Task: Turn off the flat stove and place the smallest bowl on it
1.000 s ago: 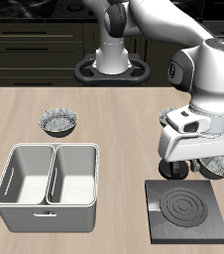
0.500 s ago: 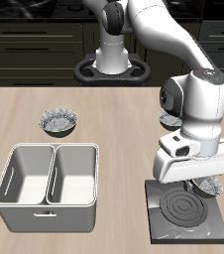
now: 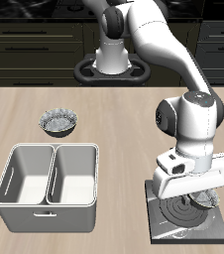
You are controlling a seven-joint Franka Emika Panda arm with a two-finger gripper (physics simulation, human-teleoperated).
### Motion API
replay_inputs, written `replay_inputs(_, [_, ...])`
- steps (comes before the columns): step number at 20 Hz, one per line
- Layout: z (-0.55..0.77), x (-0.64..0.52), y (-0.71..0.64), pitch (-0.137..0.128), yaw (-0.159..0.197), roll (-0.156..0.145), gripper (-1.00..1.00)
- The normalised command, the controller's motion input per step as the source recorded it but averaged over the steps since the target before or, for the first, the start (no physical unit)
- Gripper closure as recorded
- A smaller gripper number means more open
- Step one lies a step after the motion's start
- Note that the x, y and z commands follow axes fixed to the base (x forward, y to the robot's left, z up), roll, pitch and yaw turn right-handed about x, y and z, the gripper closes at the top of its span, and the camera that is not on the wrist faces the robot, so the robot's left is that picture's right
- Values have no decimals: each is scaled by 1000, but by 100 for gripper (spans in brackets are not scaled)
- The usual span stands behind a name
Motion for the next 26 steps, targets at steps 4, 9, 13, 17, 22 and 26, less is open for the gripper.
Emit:
replay_inputs(4, [-156, -21, 126, 18, 57, 3, -100])
replay_inputs(9, [28, 3, -89, 6, -15, -33, -100])
replay_inputs(13, [88, -26, -54, -8, -8, -20, -100])
replay_inputs(17, [257, -216, 64, -23, -44, 16, -100])
replay_inputs(22, [194, -237, 64, -12, 11, 39, -100])
replay_inputs(26, [119, -410, -132, 124, -144, 2, -100])
